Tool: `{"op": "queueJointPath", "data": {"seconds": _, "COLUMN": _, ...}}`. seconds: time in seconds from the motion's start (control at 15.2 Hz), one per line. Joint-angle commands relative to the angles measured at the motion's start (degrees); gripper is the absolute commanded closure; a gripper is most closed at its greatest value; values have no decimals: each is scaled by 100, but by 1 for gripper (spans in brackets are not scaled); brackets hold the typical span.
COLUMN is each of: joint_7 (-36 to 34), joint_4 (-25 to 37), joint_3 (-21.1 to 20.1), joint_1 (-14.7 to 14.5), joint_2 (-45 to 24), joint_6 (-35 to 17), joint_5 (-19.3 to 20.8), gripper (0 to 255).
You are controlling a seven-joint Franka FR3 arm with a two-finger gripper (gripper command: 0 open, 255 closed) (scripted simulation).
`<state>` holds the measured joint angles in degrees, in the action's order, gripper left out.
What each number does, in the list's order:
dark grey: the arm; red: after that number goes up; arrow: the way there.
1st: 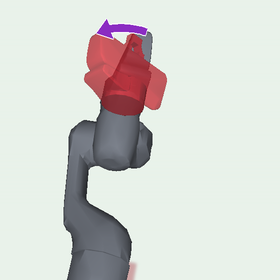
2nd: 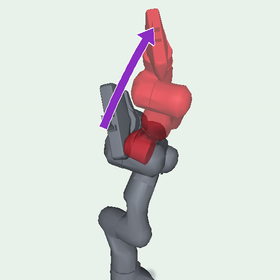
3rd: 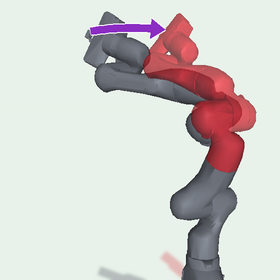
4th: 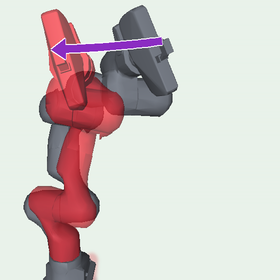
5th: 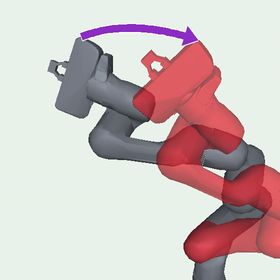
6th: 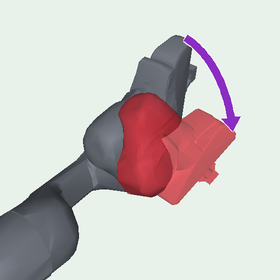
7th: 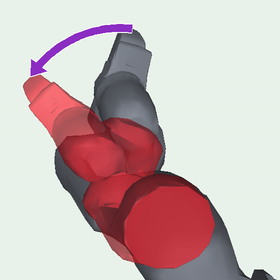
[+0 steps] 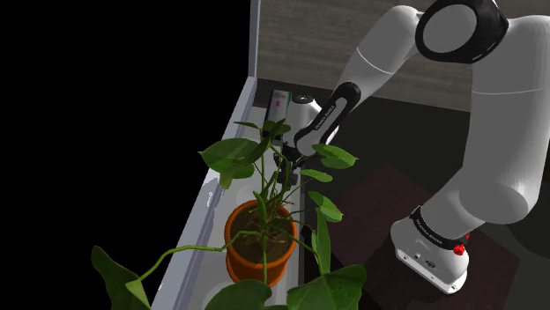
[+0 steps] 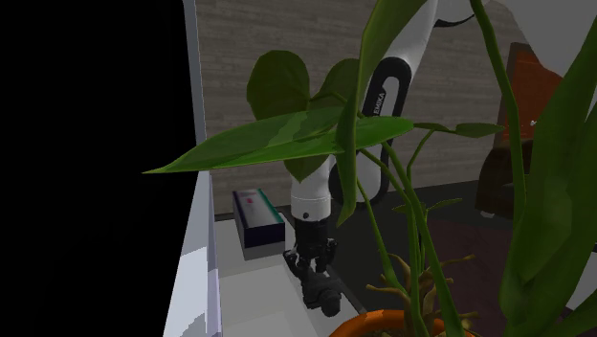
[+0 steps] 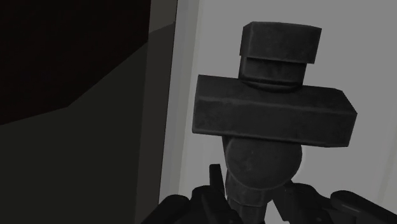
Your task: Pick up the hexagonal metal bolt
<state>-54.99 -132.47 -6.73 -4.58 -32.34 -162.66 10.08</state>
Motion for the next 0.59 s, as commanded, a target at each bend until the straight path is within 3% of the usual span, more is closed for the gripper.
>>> {"op": "queueJointPath", "data": {"seconds": 0.0, "joint_7": 19, "joint_4": -22, "joint_3": -25, "joint_1": 25, "joint_2": 79, "joint_6": 60, "joint_5": -17, "gripper": 255}}
{"op": "queueJointPath", "data": {"seconds": 0.53, "joint_7": 143, "joint_4": -221, "joint_3": -226, "joint_1": 186, "joint_2": 743, "joint_6": 528, "joint_5": -187, "gripper": 255}}
